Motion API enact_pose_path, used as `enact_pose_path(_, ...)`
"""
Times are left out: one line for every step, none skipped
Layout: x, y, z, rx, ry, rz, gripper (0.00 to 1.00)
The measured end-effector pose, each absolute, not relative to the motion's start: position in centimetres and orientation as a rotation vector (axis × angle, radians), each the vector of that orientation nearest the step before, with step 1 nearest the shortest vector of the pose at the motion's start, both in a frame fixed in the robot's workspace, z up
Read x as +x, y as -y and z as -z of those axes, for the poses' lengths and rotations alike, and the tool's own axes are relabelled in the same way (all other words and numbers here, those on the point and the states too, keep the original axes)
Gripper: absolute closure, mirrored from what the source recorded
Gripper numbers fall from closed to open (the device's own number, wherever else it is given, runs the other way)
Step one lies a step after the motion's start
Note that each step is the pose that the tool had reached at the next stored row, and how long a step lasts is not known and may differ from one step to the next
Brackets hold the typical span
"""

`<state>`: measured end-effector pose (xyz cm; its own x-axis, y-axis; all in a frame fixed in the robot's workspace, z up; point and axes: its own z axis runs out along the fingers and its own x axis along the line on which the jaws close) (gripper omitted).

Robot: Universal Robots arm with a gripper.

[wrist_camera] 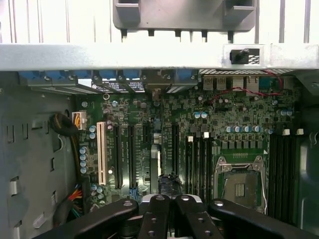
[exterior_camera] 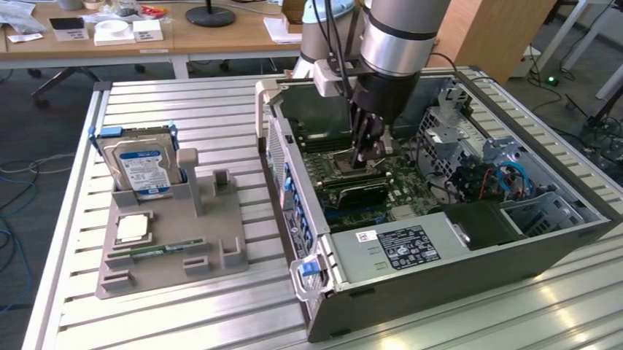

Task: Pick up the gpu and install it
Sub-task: 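Press down on the gpu until it lock into place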

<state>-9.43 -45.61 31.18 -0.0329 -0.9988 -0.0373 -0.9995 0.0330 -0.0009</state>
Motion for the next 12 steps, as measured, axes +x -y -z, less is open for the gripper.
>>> enact_pose_path(-9.4, 45.6, -31.0, -2.165, -2.238, -0.039, 0.89)
enact_pose_path(-9.4, 45.6, -30.9, -2.165, -2.238, -0.039, 0.89)
enact_pose_path(-9.4, 45.6, -30.7, -2.165, -2.238, -0.039, 0.89)
enact_pose_path(-9.4, 45.6, -30.5, -2.165, -2.238, -0.039, 0.89)
enact_pose_path(-9.4, 45.6, -30.4, -2.165, -2.238, -0.039, 0.89)
enact_pose_path(-9.3, 45.6, -30.2, -2.165, -2.238, -0.039, 0.89)
enact_pose_path(-9.3, 45.6, -30.1, -2.165, -2.238, -0.039, 0.89)
enact_pose_path(-9.2, 45.6, -30.0, -2.165, -2.238, -0.039, 0.89)
enact_pose_path(-9.2, 45.6, -30.0, -2.165, -2.238, -0.039, 0.89)
enact_pose_path(-9.1, 45.6, -29.9, -2.165, -2.238, -0.039, 0.89)
enact_pose_path(-9.1, 45.6, -29.9, -2.165, -2.238, -0.039, 0.89)
enact_pose_path(-9.0, 45.6, -29.8, -2.165, -2.238, -0.039, 0.89)
